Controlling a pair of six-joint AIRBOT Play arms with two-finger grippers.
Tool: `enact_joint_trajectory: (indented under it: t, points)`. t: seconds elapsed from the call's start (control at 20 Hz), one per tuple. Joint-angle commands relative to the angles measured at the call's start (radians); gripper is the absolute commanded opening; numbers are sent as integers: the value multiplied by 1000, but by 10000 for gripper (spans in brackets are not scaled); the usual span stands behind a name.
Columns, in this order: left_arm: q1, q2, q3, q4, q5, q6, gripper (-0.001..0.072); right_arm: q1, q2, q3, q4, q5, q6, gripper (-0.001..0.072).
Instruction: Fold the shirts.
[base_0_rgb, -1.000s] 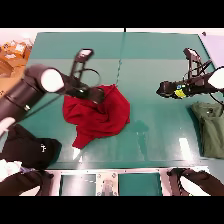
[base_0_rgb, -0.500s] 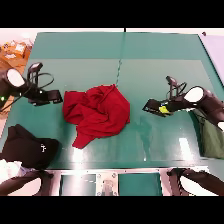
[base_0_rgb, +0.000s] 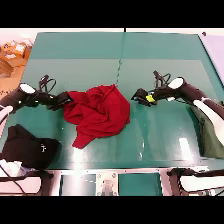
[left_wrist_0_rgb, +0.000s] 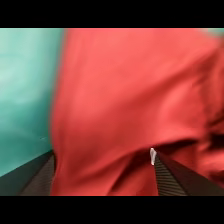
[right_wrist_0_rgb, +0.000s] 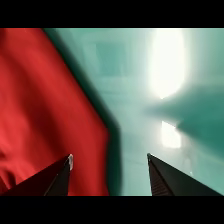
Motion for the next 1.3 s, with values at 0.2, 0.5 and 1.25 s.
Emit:
enact_joint_trajectory:
  t: [0.2, 0.5, 1.25]
  points:
    - [2, -58, 10, -137, 14, 146, 24, 126, -230, 213, 35, 5, -35, 547]
    - [2, -34, 151, -47, -109, 131, 22, 173, -285, 380, 52, 26, -75, 24]
    - [2, 701, 698, 296, -152, 32, 23, -163, 496, 671, -71, 204, -113, 24]
